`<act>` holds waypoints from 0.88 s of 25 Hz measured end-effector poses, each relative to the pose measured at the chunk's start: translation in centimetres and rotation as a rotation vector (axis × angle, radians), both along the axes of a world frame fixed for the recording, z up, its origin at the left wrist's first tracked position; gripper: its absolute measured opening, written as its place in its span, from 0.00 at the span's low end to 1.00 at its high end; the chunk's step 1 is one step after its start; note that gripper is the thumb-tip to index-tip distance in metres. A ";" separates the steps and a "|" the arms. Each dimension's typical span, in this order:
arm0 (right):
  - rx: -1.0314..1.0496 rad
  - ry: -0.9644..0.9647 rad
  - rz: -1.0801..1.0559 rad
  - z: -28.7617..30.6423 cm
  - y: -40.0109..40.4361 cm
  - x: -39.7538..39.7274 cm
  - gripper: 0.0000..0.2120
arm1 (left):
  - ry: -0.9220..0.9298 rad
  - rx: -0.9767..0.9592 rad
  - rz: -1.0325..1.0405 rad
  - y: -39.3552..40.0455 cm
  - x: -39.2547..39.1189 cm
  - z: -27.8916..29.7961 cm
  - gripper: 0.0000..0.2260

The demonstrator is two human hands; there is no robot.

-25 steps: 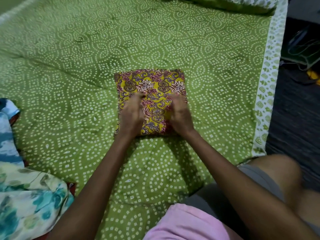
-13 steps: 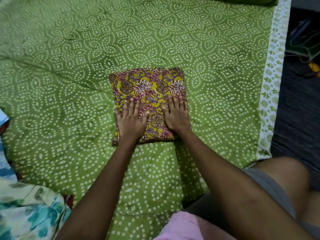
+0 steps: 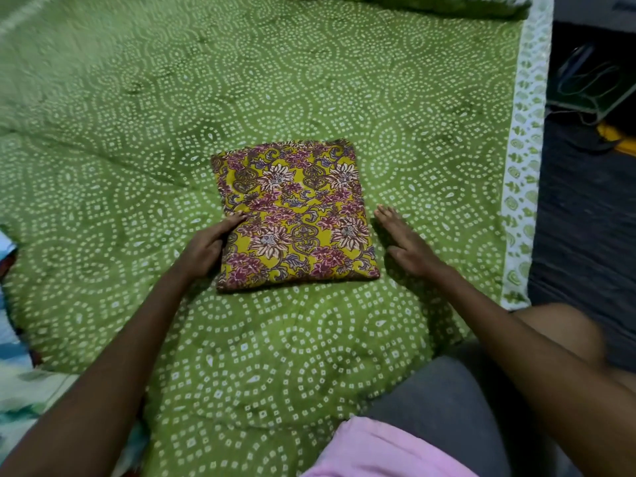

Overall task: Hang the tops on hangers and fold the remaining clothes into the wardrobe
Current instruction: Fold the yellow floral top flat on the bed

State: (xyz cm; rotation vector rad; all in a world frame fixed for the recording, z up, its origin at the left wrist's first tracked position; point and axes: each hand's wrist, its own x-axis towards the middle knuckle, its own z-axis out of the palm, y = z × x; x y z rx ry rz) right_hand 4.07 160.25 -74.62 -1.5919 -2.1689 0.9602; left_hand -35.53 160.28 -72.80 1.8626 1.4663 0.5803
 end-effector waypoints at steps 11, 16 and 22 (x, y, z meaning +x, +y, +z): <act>0.548 -0.413 0.387 0.0 4.5 -1.7 0.32 | 0.450 0.281 -0.370 2.3 -2.1 -0.4 0.39; 0.318 0.051 0.144 -0.6 2.9 -4.5 0.25 | 0.041 0.097 -0.073 1.5 0.3 0.0 0.24; -0.048 0.268 -0.019 0.1 -1.3 -2.2 0.41 | -0.375 -0.125 0.269 -5.7 2.8 1.4 0.07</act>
